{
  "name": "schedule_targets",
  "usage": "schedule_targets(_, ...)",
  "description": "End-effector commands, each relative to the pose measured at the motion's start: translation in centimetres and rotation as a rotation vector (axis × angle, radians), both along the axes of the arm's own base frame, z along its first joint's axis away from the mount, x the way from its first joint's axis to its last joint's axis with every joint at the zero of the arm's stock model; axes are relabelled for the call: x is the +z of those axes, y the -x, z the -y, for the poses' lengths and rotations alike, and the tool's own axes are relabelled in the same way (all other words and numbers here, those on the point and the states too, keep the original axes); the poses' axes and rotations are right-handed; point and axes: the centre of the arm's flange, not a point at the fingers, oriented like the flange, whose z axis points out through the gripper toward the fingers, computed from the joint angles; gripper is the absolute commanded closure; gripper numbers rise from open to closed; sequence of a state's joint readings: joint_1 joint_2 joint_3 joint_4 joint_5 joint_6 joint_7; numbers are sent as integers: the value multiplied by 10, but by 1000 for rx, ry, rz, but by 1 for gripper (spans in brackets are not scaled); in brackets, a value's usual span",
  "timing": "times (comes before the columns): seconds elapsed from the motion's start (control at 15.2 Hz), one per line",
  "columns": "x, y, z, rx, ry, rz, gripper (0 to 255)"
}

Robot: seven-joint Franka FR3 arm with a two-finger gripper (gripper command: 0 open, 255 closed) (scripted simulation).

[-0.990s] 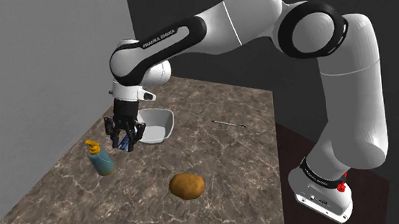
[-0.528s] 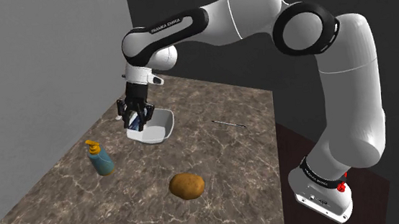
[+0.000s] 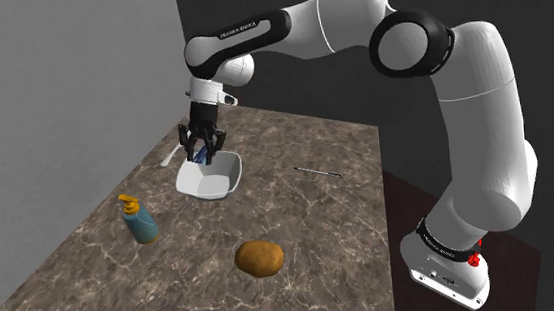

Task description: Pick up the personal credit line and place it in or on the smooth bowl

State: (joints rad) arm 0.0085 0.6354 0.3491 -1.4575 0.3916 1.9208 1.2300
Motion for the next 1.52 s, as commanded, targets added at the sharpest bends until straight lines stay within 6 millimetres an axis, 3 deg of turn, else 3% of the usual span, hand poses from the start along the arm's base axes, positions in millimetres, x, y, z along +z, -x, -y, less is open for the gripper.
schedule_targets(0.0, -10, -1, 1, 1, 0, 0, 255)
schedule_targets(0.79, -72, -1, 1, 1, 0, 0, 255)
schedule_targets(1.25, -72, -1, 1, 1, 0, 0, 255)
schedule_targets(1.32, -72, -1, 1, 1, 0, 0, 0)
schedule_targets(1.45, -72, -1, 1, 1, 0, 0, 0)
